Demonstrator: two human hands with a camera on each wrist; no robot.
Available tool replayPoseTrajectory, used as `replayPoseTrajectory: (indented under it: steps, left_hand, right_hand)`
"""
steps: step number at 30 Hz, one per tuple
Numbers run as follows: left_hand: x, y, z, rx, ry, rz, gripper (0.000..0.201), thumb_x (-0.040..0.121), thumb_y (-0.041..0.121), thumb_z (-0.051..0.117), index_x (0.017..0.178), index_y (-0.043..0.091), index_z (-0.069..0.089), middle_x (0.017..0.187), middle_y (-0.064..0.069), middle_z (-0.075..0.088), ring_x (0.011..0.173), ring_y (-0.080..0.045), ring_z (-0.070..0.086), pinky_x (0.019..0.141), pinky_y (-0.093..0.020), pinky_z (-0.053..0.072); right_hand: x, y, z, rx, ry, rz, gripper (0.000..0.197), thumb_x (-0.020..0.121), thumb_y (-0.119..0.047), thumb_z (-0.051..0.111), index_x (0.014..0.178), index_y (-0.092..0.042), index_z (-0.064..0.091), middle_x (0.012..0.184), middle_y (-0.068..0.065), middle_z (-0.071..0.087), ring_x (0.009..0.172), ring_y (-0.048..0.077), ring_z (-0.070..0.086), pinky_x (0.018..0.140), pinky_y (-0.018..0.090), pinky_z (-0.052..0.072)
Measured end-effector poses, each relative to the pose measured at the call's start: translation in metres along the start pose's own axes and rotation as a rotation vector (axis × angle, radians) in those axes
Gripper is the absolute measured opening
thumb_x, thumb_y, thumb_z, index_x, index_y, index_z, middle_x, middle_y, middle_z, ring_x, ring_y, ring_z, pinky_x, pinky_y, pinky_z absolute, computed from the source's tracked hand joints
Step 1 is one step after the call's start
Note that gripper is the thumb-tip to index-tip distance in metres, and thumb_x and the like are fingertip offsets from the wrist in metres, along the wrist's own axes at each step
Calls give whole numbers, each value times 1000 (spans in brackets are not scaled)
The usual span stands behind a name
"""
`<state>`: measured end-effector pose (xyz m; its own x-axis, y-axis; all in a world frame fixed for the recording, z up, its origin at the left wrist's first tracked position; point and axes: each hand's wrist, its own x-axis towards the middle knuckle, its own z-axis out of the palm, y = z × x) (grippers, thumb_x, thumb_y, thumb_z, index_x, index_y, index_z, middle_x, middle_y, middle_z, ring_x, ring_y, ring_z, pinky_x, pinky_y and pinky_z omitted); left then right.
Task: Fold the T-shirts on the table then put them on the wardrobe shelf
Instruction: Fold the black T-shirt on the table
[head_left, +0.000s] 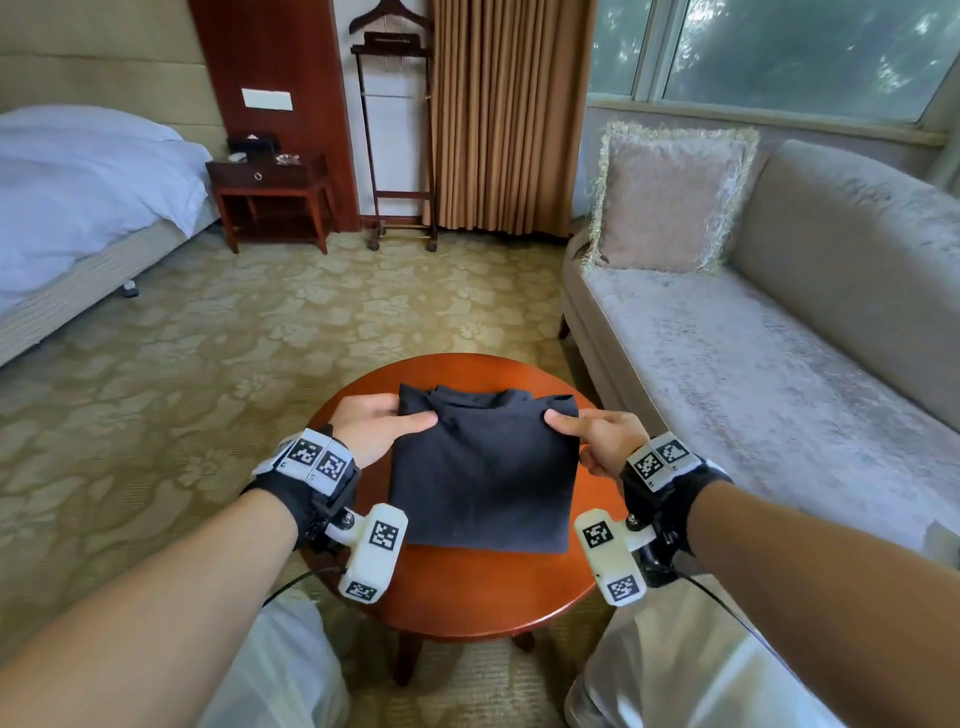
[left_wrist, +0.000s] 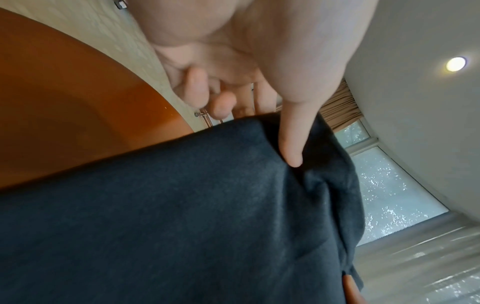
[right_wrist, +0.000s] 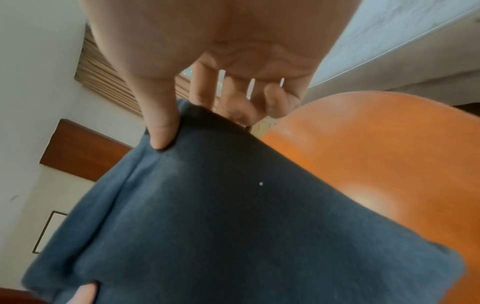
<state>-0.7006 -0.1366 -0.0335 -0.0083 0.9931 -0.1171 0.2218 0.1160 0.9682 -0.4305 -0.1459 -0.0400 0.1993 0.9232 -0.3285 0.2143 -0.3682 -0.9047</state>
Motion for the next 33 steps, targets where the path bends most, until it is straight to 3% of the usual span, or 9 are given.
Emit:
replayPoseTrajectory:
  steps: [3, 7, 9, 13, 16, 21, 26, 29, 33]
  left_hand:
    - [31, 3, 0, -1, -3, -21, 14, 82, 18, 78, 79, 29, 70, 63, 25, 68, 65, 9, 64, 53, -5, 44]
    - [82, -4, -2, 10, 13, -94, 9, 73, 30, 84, 78, 27, 78, 88, 11, 76, 95, -8, 69, 89, -27, 52]
    - [107, -11, -1, 29, 16, -118, 20, 65, 38, 86, 79, 26, 79, 92, 7, 77, 96, -12, 70, 96, -36, 52]
    - [148, -22, 6, 53, 51, -183, 32, 70, 35, 84, 87, 10, 77, 91, -5, 77, 91, -22, 72, 92, -42, 55]
    - [172, -35, 12, 44, 59, -287, 35, 75, 26, 84, 88, -4, 70, 87, -15, 71, 76, -23, 63, 71, -34, 48]
    - [198, -57, 18, 127, 42, -383, 33, 75, 24, 83, 58, 12, 57, 56, 0, 60, 54, -19, 56, 52, -24, 43]
    - [206, -62, 20, 129, -5, -417, 18, 78, 20, 82, 79, 7, 70, 75, -10, 71, 69, -26, 67, 70, -38, 60]
    - [210, -64, 20, 126, -49, -443, 24, 81, 24, 80, 88, 3, 71, 85, -14, 75, 79, -29, 73, 66, -37, 61]
    - [205, -65, 24, 134, -20, -443, 29, 81, 31, 80, 88, 5, 69, 89, -11, 74, 84, -27, 72, 69, -37, 61]
  right_hand:
    - [27, -16, 2, -35, 39, -12, 29, 71, -41, 82, 65, -15, 69, 66, 9, 49, 53, 19, 40, 51, 28, 31]
    - [64, -33, 7, -2, 39, -52, 17, 77, -31, 79, 75, -15, 77, 82, 8, 71, 74, 20, 62, 68, 33, 48]
    - [84, -39, 14, 31, 26, -73, 12, 77, -28, 79, 74, -16, 77, 87, 10, 74, 79, 21, 66, 77, 38, 55]
    - [131, -36, 28, -1, 17, -26, 13, 81, -27, 76, 88, -16, 75, 90, 6, 74, 85, 18, 69, 86, 37, 57]
    - [168, -21, 37, -104, 54, 45, 23, 77, -39, 76, 85, -18, 76, 86, 4, 74, 85, 22, 71, 88, 41, 56]
    - [198, -4, 46, -230, -14, 200, 36, 63, -44, 82, 79, -17, 65, 93, 6, 72, 88, 25, 69, 86, 40, 56]
    - [209, -2, 47, -290, 2, 236, 32, 73, -27, 79, 99, -13, 64, 99, 10, 69, 90, 27, 65, 86, 39, 54]
    - [210, -4, 49, -376, 67, 229, 45, 79, -29, 77, 118, -11, 63, 113, 11, 66, 102, 30, 63, 87, 34, 49]
    - [211, -3, 55, -571, 65, 235, 40, 72, -49, 77, 89, -15, 65, 86, 6, 70, 78, 24, 67, 78, 37, 57]
